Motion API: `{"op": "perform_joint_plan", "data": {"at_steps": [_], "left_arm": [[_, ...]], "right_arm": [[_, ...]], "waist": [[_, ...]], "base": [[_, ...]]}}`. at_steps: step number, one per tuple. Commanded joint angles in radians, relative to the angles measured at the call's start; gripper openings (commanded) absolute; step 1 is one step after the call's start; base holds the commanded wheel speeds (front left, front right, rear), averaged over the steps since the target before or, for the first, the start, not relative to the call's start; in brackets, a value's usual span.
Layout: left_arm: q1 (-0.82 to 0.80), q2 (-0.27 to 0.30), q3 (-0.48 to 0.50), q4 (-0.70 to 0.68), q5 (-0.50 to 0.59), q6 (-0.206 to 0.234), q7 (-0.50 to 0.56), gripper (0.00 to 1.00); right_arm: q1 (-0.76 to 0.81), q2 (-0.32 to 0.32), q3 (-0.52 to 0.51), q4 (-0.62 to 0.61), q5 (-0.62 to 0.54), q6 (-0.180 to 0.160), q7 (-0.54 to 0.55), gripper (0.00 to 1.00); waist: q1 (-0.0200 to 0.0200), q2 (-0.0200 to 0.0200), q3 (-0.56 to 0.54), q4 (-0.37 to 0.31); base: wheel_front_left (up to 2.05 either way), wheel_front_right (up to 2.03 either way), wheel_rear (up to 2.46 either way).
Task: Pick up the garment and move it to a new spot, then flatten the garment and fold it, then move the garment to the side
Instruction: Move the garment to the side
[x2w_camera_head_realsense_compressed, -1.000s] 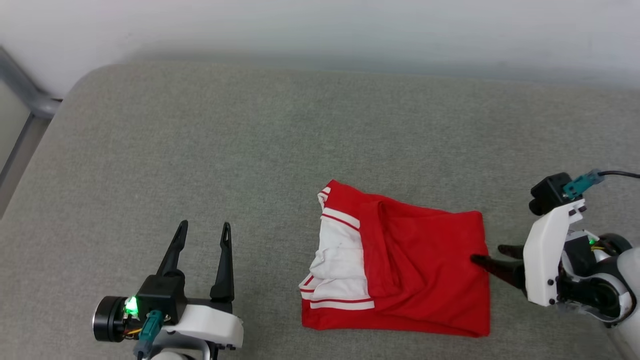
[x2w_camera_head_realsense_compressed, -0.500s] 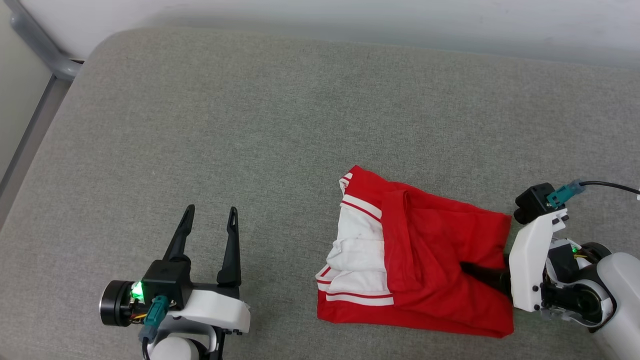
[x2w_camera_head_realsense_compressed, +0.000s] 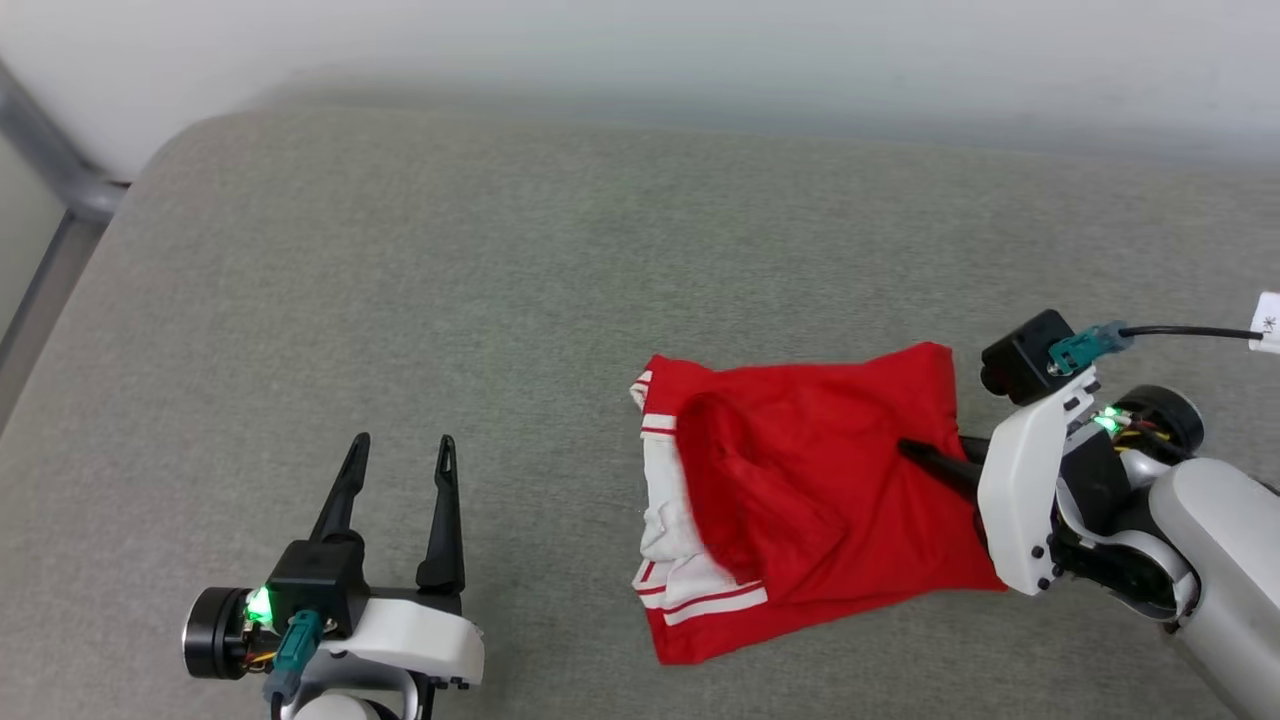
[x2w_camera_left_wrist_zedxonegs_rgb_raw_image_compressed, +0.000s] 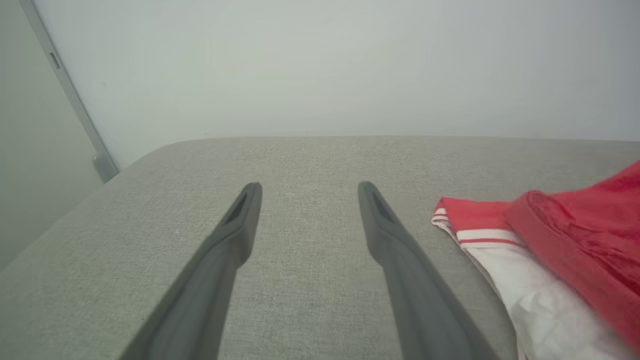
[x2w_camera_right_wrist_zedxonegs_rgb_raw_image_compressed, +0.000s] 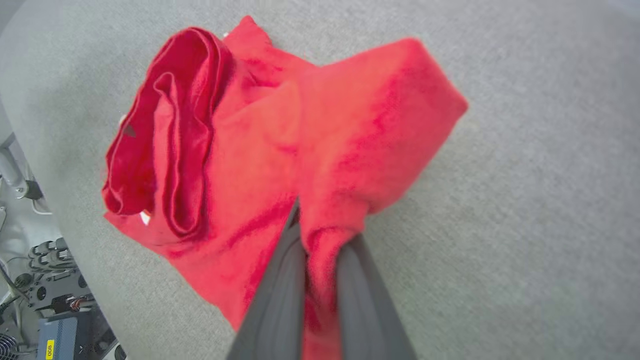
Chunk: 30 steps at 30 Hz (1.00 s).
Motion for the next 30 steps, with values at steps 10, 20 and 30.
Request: {"op": "perform_joint_plan", "data": {"at_steps": [10,20,30], "left_arm": [[0.015,0.001,0.03,-0.044,0.009,-0.001,-0.005,1.0],[-0.032,0.023,0.051,-0.127,0.037,-0.002,-0.004,1.0],[-0.129,0.048,0.027,-0.191,0.06,-0.018,-0.004,1.0]], "right_arm": [[-0.09,-0.126,0.06,-0.129,0.007,-0.001,-0.016,0.0],[-0.141,-0.259,-0.006,-0.08,-0.025,-0.001,-0.033,0.0],[-0.204,-0.39,-0.104,0.143,-0.124,-0.001,-0.048,0.0]], "waist": [[-0.0001,0.0,-0.004,-0.177],[-0.0001,0.0,0.126,-0.302],[-0.0001,0.0,0.299,-0.285]], "base": [[0.0,0.0,0.0],[0.0,0.0,0.0],[0.0,0.0,0.0]]}}
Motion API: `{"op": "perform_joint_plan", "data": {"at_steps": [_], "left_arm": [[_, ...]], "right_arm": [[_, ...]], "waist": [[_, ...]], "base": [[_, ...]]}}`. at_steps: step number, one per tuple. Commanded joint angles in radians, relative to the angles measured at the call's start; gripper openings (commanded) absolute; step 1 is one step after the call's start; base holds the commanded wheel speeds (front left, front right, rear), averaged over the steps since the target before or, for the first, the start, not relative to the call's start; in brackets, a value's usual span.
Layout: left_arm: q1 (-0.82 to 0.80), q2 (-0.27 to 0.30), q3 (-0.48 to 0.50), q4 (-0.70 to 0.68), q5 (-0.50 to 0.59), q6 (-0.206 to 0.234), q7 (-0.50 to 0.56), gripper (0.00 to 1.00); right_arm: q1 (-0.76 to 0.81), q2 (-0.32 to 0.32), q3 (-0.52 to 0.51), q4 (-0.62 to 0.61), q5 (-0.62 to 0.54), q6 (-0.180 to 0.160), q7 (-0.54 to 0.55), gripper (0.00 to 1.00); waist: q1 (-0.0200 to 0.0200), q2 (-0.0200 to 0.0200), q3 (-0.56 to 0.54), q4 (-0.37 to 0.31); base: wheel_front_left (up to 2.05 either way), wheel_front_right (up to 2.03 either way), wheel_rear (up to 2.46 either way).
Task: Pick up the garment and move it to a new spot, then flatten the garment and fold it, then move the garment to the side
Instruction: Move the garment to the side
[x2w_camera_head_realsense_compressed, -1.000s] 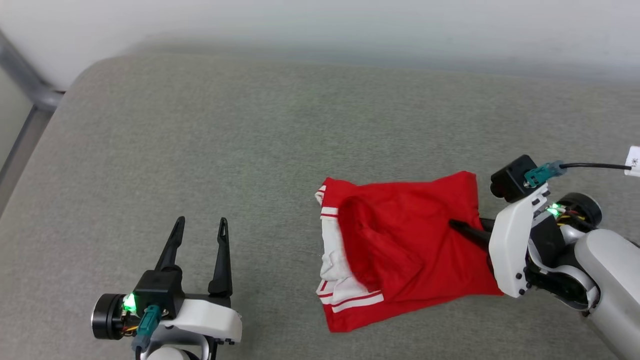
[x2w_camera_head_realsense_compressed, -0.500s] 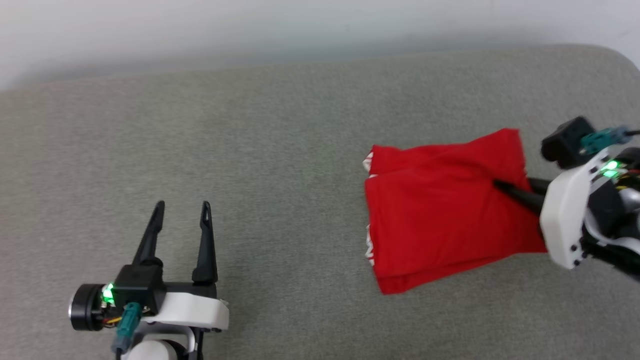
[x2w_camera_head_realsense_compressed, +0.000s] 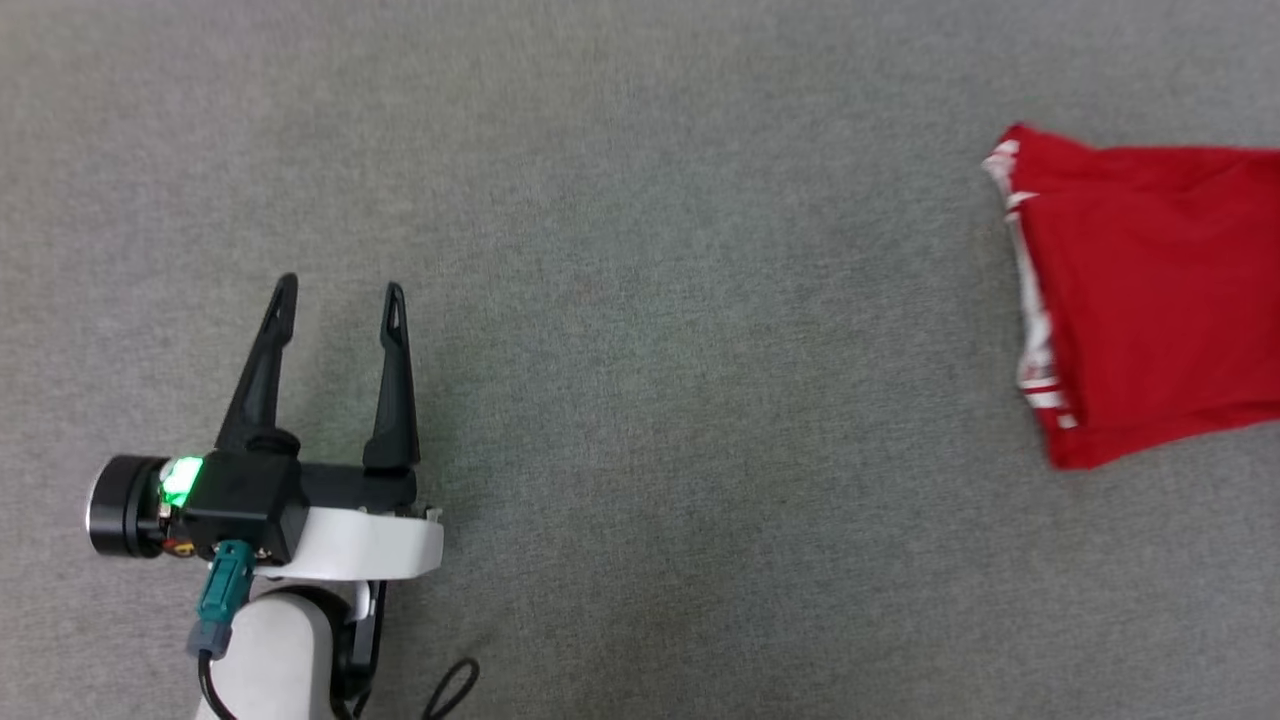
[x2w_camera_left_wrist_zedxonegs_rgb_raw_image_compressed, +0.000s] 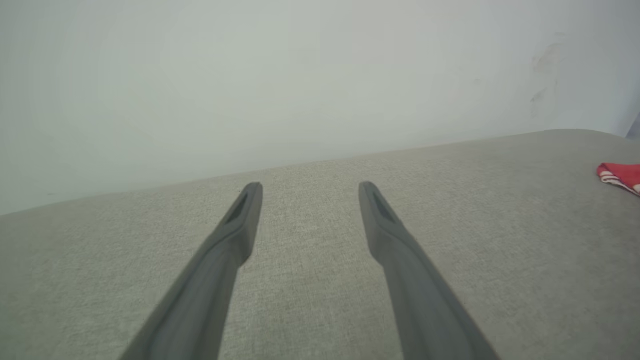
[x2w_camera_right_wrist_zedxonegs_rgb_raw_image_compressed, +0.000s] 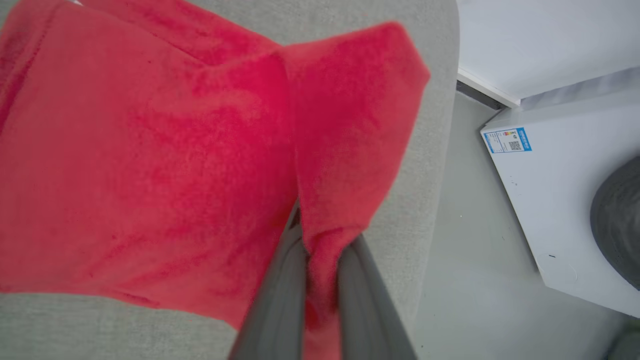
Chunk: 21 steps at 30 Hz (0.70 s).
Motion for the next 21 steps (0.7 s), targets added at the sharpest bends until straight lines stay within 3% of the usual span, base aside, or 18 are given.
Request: {"op": "perform_joint_plan", "data": {"at_steps": [1,10,16,17,18,19,21], "left_arm": [[-0.017,0.006,-0.002,-0.005,0.001,-0.001,-0.002,1.0],[-0.072,0.024,-0.017,-0.038,0.01,0.002,-0.002,1.0],[-0.073,0.03,-0.02,-0.045,0.008,0.014,-0.002,1.0],[-0.07,0.03,-0.021,-0.042,0.007,0.017,-0.002,1.0],[-0.066,0.029,-0.023,-0.038,0.006,0.018,-0.002,1.0],[-0.062,0.028,-0.023,-0.035,0.004,0.019,-0.002,1.0],[-0.053,0.027,-0.02,-0.028,-0.001,0.027,-0.002,1.0]], "right_arm": [[-0.016,-0.003,-0.014,0.02,-0.003,-0.002,-0.005,0.0],[-0.086,-0.022,-0.184,0.238,-0.066,-0.002,-0.021,0.0],[-0.091,0.036,-0.264,0.338,-0.09,-0.002,-0.029,0.0],[-0.091,0.043,-0.277,0.353,-0.1,-0.002,-0.033,0.16],[-0.088,0.052,-0.284,0.367,-0.115,-0.002,-0.033,0.46],[-0.086,0.058,-0.29,0.378,-0.132,-0.002,-0.038,1.0],[-0.087,0.07,-0.305,0.395,-0.166,-0.002,-0.051,1.0]], "waist": [[-0.0001,0.0,0.055,0.011],[-0.0001,0.0,0.149,0.039],[-0.0001,0.0,0.153,0.045],[-0.0001,0.0,0.148,0.045],[-0.0001,0.0,0.14,0.046],[-0.0001,0.0,0.13,0.046],[-0.0001,0.0,0.102,0.045]], "base": [[0.0,0.0,0.0],[0.0,0.0,0.0],[0.0,0.0,0.0],[0.0,0.0,0.0],[0.0,0.0,0.0],[0.0,0.0,0.0],[0.0,0.0,0.0]]}}
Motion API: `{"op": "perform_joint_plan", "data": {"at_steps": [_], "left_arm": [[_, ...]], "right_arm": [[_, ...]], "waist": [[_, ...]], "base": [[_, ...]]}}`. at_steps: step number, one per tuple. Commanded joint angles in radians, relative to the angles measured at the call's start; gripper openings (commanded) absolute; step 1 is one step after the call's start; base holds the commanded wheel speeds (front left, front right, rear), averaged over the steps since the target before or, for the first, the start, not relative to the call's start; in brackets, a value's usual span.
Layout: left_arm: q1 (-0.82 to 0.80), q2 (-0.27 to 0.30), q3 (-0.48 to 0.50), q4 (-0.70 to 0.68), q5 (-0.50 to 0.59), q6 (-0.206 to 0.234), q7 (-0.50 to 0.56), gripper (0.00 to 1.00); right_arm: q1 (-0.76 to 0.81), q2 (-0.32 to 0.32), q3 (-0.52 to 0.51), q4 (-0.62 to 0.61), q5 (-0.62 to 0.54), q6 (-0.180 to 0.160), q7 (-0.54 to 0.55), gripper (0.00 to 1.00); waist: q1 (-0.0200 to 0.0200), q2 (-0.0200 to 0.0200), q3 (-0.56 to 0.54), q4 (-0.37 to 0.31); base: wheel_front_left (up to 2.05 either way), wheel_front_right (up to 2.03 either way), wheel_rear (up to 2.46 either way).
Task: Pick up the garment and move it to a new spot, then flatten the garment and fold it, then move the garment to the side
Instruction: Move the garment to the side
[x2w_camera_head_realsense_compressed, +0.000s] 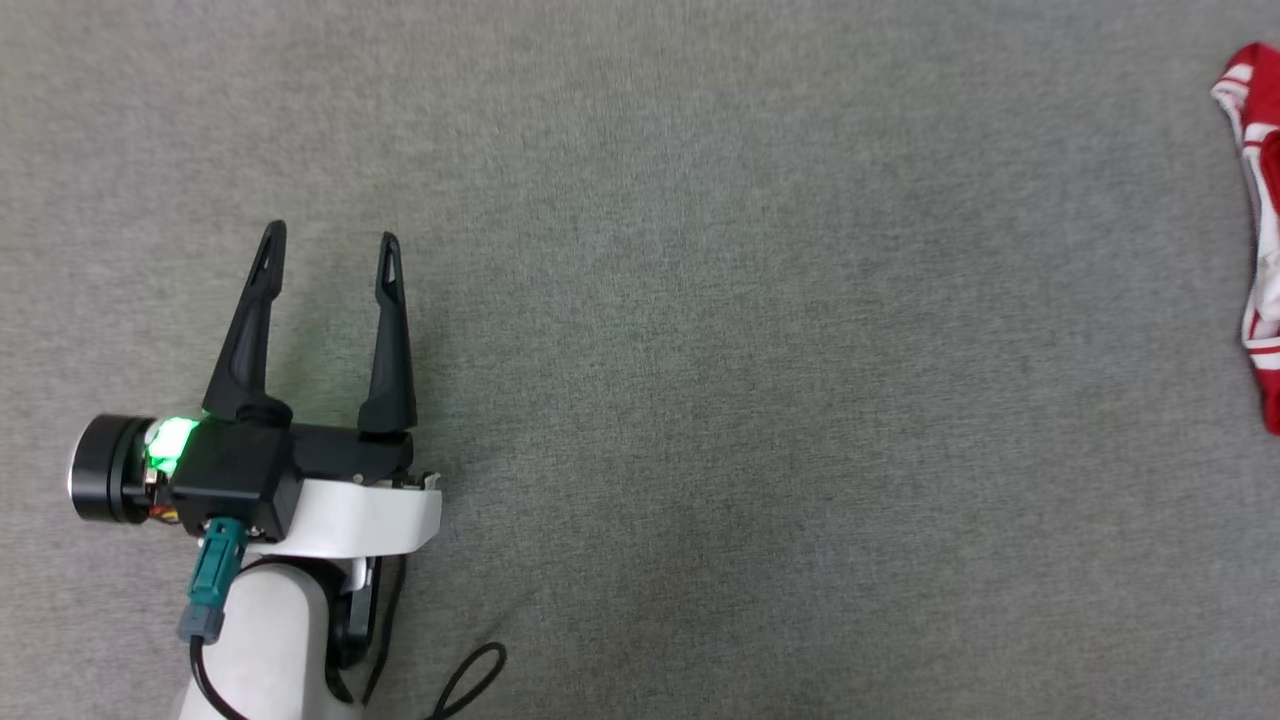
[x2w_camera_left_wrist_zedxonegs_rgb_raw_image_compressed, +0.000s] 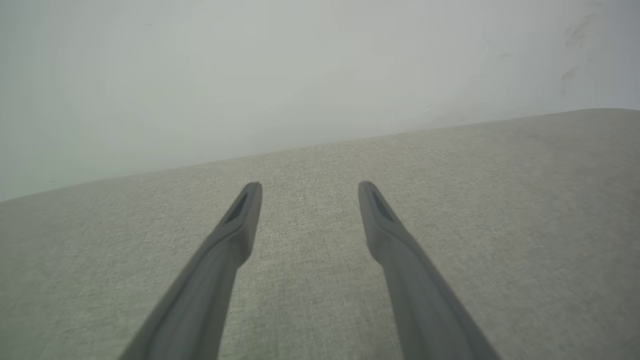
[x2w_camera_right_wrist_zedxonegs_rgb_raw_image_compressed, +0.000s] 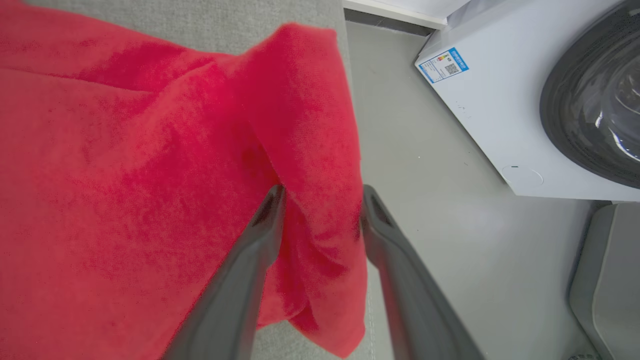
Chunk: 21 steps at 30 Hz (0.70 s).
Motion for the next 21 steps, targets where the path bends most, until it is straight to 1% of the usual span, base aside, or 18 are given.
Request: {"op": "perform_joint_plan", "data": {"at_steps": [1,4,6,8,12,17,19,21], "left_arm": [[0.014,0.001,0.003,0.004,-0.006,0.008,-0.002,1.0],[0.035,-0.005,0.005,0.014,-0.016,0.013,-0.002,1.0],[0.052,-0.008,0.008,0.022,-0.02,0.016,-0.002,1.0],[0.076,-0.012,0.01,0.027,-0.028,0.022,-0.002,1.0],[0.123,-0.018,0.021,0.036,-0.038,0.029,-0.002,1.0],[0.173,-0.023,0.031,0.048,-0.046,0.03,-0.002,1.0],[0.187,-0.026,0.035,0.055,-0.052,0.031,-0.002,1.0],[0.199,-0.03,0.04,0.063,-0.057,0.028,-0.002,1.0]], "right_arm": [[-0.005,0.014,-0.011,0.006,-0.018,-0.002,-0.014,1.0],[-0.003,0.019,-0.033,-0.01,-0.063,-0.002,-0.072,1.0],[0.004,0.031,-0.046,-0.037,-0.098,-0.002,-0.139,1.0],[0.014,0.054,-0.07,-0.064,-0.129,-0.002,-0.204,1.0],[0.032,0.122,-0.151,-0.123,-0.191,-0.002,-0.365,1.0],[0.074,0.263,-0.249,-0.212,-0.273,-0.001,-0.546,1.0],[0.105,0.318,-0.277,-0.257,-0.291,-0.002,-0.599,1.0],[0.139,0.372,-0.286,-0.306,-0.31,-0.001,-0.627,1.0]], "waist": [[-0.0001,0.0,-0.039,0.0],[-0.0001,0.0,-0.099,0.002],[-0.0001,0.0,-0.141,0.004],[-0.0001,0.0,-0.178,0.006],[-0.0001,0.0,-0.246,0.012],[-0.0001,0.0,-0.315,0.03],[-0.0001,0.0,-0.34,0.043],[-0.0001,0.0,-0.362,0.058]], "base": [[0.0,0.0,0.0],[0.0,0.0,0.0],[0.0,0.0,0.0],[0.0,0.0,0.0],[0.0,0.0,0.0],[0.0,0.0,0.0],[0.0,0.0,0.0],[0.0,0.0,0.0]]}}
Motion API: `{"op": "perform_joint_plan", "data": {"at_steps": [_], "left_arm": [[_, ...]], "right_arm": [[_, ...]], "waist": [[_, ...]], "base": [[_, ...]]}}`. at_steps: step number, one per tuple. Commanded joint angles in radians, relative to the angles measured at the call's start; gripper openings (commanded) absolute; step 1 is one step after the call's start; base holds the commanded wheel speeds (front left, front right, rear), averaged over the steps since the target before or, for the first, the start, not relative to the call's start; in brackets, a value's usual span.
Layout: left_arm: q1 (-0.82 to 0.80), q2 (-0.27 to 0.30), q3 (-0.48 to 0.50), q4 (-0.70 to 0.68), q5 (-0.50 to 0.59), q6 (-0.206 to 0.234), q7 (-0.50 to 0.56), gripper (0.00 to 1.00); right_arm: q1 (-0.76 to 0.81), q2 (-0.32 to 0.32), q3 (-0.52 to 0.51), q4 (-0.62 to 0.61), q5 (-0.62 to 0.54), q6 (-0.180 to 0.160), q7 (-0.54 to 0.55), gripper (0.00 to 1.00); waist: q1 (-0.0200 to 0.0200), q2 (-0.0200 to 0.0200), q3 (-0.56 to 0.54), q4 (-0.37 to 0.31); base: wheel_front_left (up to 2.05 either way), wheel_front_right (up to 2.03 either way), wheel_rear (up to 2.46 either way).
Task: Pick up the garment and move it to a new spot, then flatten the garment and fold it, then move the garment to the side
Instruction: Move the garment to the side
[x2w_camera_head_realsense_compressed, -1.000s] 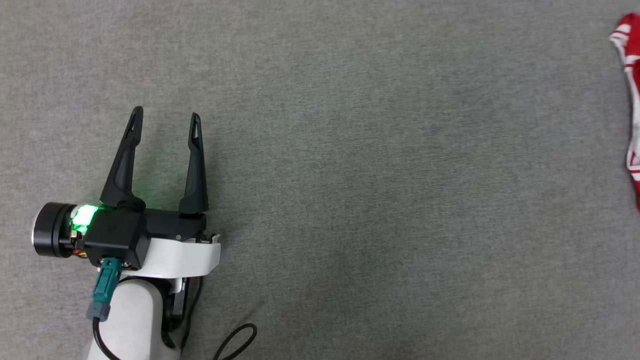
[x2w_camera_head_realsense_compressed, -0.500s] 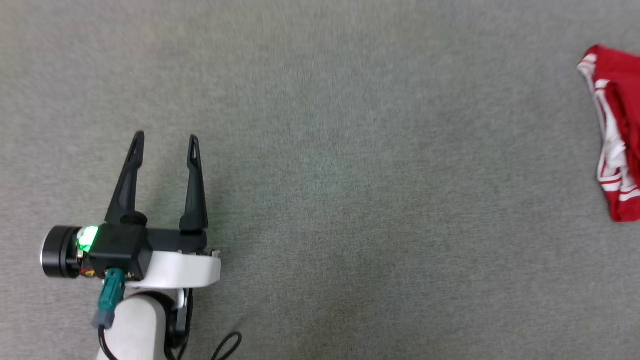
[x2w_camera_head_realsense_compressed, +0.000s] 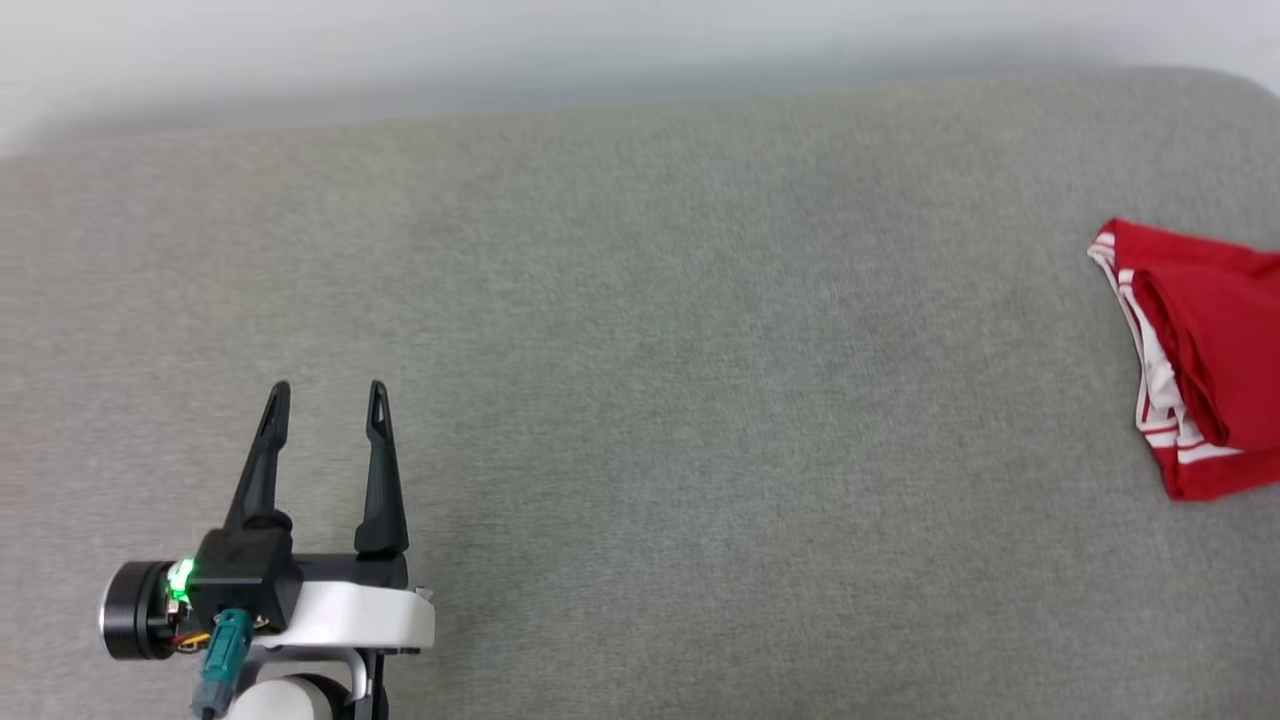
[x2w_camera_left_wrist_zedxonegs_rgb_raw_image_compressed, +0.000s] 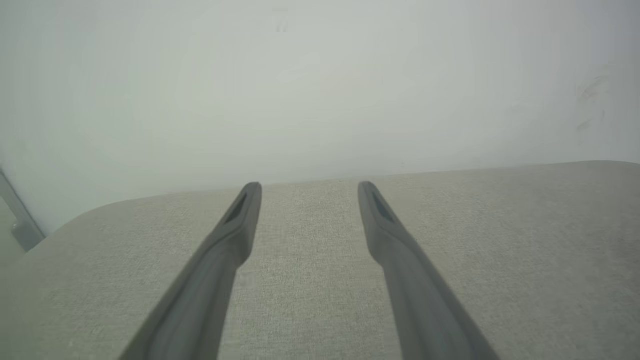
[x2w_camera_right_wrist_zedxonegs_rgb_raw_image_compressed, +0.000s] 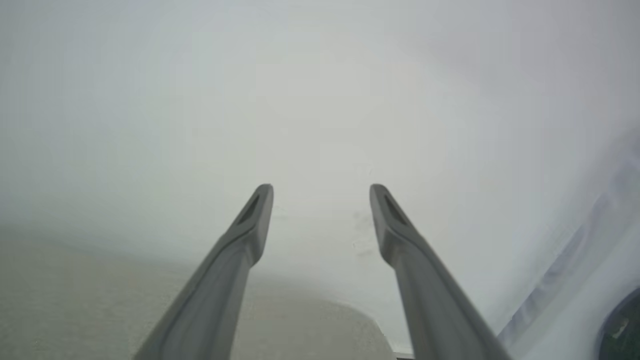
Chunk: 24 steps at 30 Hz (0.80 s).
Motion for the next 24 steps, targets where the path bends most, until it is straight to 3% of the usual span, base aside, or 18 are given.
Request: {"op": "perform_joint_plan", "data": {"at_steps": [1,13,17,24], "left_arm": [[0.019,-0.003,0.004,0.006,-0.004,-0.001,-0.002,1.0],[0.067,-0.019,0.012,0.048,-0.017,-0.012,-0.002,1.0],[0.08,-0.022,0.016,0.06,-0.018,-0.013,-0.002,1.0],[0.111,-0.028,0.019,0.089,-0.033,-0.023,-0.002,1.0]], "right_arm": [[0.039,0.047,-0.011,-0.037,-0.017,-0.001,-0.015,1.0],[0.342,0.326,-0.039,-0.282,-0.072,-0.001,-0.035,1.0],[0.463,0.386,-0.027,-0.309,-0.068,-0.001,-0.035,1.0],[0.626,0.437,-0.052,-0.329,-0.069,-0.001,-0.036,1.0]], "waist": [[0.0002,0.0,-0.042,0.032],[0.0002,0.0,-0.14,0.099],[0.0002,0.0,-0.164,0.108],[0.0002,0.0,-0.203,0.105]], "base": [[0.0,0.0,0.0],[0.0,0.0,0.0],[0.0,0.0,0.0],[0.0,0.0,0.0]]}}
